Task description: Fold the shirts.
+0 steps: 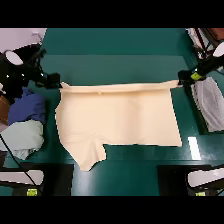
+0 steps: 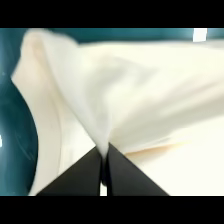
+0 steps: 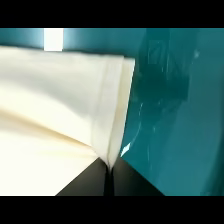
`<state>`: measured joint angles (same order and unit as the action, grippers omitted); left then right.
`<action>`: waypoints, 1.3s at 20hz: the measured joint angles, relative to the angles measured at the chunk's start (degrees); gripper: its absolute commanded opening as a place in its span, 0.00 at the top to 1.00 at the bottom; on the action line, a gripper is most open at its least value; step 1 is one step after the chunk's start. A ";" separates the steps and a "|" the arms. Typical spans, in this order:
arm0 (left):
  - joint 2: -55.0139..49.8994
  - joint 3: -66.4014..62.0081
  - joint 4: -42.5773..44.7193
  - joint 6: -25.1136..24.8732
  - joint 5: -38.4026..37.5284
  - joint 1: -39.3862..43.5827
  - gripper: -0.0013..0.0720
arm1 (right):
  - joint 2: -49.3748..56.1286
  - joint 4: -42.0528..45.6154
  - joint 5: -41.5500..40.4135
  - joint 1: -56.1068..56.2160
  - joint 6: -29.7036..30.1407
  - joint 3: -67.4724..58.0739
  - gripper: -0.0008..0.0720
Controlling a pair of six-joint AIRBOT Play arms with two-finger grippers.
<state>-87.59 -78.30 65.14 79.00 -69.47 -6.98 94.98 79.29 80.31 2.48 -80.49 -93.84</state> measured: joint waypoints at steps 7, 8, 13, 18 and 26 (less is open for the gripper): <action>0.72 9.16 -0.31 0.37 -0.04 0.00 0.15 | -3.67 -5.70 -3.15 0.02 -0.02 11.17 0.32; 1.05 9.70 -0.44 0.37 -1.79 0.04 0.15 | -4.46 -6.60 -2.67 -0.13 -0.04 11.50 0.32; 12.72 20.13 0.20 0.57 -4.92 0.02 0.15 | -13.03 -8.26 -0.28 -2.01 -0.07 14.60 0.32; 32.30 38.73 0.42 5.90 -6.16 0.04 0.16 | -23.76 -9.03 -3.52 -4.07 -0.07 20.50 0.33; 46.47 55.30 -0.52 12.94 -8.31 0.02 0.16 | -29.55 -9.29 -6.43 -4.66 -0.07 22.88 0.33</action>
<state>-41.12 -23.00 64.62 91.94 -77.78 -6.96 65.43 70.00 73.89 -2.17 -80.55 -70.96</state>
